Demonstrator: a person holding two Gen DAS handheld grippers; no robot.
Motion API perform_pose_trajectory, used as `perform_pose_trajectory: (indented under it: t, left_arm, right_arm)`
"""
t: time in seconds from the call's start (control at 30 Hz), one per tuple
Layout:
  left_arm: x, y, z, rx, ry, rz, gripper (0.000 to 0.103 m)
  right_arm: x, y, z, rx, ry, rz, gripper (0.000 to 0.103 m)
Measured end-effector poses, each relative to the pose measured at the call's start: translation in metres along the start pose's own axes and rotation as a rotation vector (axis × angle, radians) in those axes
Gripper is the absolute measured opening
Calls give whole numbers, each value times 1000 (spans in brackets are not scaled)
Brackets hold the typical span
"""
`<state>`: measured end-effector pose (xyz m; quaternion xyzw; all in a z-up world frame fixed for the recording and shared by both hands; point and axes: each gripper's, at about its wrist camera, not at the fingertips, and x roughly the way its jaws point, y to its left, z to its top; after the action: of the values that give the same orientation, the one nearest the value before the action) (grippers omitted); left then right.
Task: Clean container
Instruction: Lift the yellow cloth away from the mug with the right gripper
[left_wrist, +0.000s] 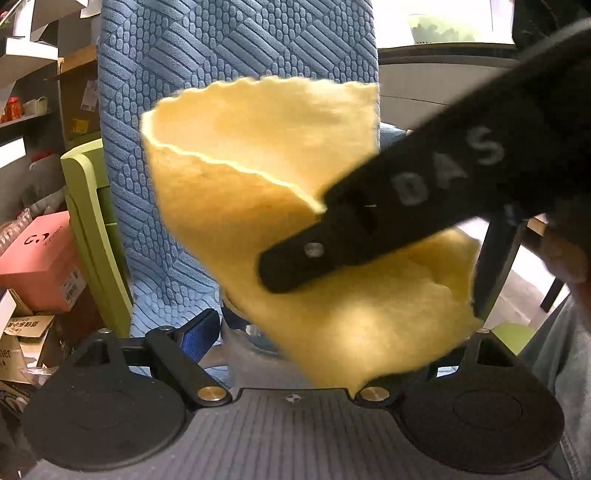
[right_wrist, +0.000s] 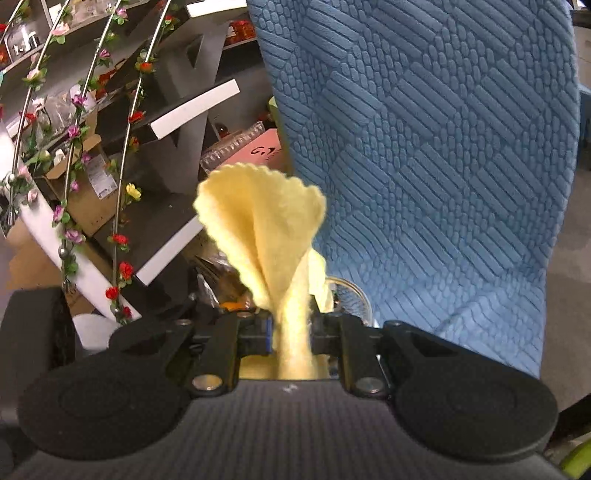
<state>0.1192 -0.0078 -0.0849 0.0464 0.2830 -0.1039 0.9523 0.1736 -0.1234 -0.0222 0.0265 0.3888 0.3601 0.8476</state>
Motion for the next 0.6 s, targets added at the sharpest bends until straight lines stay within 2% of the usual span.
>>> perform_pose_trajectory:
  t: [0.1, 0.27, 0.43, 0.6]
  left_arm:
    - [0, 1, 0, 0, -1, 1, 86]
    - [0, 1, 0, -6, -2, 5, 86]
    - [1, 0, -1, -6, -2, 7, 86]
    - [0, -3, 0, -7, 4, 9, 87]
  right_arm:
    - [-5, -8, -2, 15, -12, -25, 16]
    - [5, -14, 3, 30, -29, -17, 16]
    - [19, -8, 9, 26, -18, 38, 17]
    - [12, -9, 5, 47, 9, 87, 16]
